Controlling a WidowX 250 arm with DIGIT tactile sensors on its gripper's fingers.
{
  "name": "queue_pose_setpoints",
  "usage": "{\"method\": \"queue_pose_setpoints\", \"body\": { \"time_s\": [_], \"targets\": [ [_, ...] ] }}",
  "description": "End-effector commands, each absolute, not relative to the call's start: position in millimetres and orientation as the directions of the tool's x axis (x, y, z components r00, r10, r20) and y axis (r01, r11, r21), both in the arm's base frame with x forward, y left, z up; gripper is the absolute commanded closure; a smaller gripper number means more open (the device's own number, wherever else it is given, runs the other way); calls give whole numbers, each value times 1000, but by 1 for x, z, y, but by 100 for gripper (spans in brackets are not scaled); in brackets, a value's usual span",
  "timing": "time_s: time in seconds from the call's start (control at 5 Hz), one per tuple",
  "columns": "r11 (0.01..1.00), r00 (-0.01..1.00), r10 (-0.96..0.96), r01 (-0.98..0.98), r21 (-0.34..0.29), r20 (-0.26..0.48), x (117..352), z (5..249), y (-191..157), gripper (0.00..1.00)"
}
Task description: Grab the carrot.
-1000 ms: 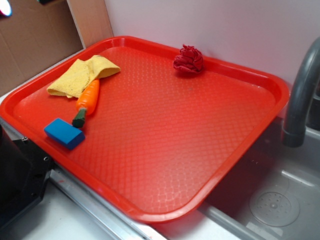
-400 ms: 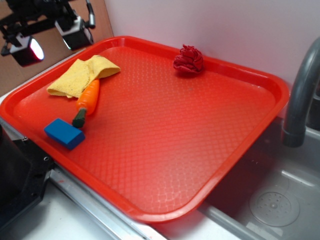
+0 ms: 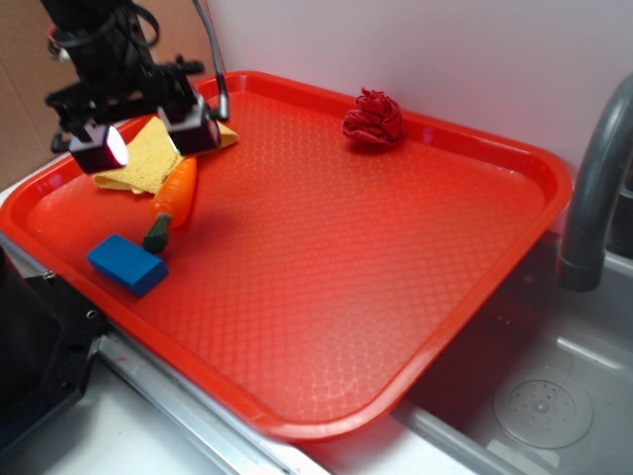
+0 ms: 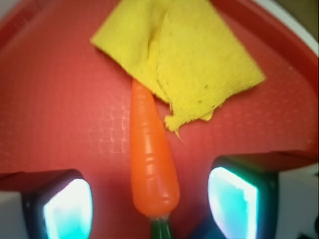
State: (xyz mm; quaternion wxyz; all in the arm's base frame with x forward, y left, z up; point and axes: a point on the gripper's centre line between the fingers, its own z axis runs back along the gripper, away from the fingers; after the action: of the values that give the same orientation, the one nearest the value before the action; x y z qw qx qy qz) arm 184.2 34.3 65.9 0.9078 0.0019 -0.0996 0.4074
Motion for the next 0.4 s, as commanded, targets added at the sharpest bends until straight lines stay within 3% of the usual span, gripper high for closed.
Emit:
{"method": "queue_pose_setpoints", "body": {
  "time_s": [0.0, 0.2],
  "targets": [
    [703, 676, 704, -708, -75, 215, 192, 39, 31, 0],
    [705, 683, 702, -706, -64, 202, 191, 28, 32, 0]
  ]
}}
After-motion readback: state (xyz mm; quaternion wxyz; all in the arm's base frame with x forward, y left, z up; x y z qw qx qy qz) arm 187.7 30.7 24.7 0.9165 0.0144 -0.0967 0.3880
